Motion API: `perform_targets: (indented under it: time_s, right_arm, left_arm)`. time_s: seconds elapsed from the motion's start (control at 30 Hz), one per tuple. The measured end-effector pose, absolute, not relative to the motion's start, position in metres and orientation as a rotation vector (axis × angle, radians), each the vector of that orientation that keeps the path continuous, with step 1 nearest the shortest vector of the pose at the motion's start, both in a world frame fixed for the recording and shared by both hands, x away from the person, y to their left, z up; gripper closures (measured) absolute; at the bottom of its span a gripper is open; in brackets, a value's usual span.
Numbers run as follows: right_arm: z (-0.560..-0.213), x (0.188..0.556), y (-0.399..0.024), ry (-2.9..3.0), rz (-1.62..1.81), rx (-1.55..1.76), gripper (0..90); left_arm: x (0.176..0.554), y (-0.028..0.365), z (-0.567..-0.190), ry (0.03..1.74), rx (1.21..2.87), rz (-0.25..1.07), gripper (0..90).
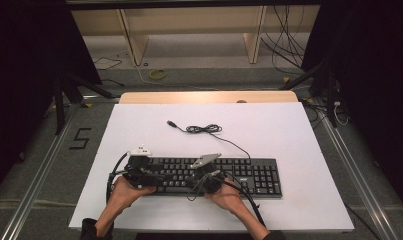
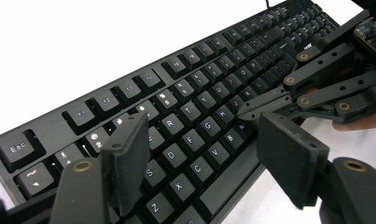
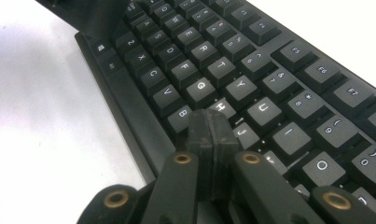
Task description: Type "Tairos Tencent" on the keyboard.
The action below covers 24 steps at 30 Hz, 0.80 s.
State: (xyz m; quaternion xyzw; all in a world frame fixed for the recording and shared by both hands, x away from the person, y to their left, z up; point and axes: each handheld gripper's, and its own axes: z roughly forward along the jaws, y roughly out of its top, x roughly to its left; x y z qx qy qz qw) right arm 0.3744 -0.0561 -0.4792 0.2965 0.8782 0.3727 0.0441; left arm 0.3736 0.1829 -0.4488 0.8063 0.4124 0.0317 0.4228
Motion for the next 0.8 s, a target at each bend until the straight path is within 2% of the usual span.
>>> perform_targets:
  time_s: [0.3,0.6,0.8]
  right_arm:
    - [-0.475,0.376,-0.061,2.670,1.177,0.941,90.0]
    - [-0.464,0.378,-0.071,2.620,1.267,0.963,82.8]
    - [-0.462,0.377,-0.078,2.606,1.297,0.980,72.4]
  left_arm:
    - [0.374,0.183,-0.449,1.029,2.018,0.083,34.0]
    - [0.374,0.184,-0.448,1.011,2.006,0.085,34.1]
    - [0.375,0.185,-0.448,0.991,1.984,0.084,34.0]
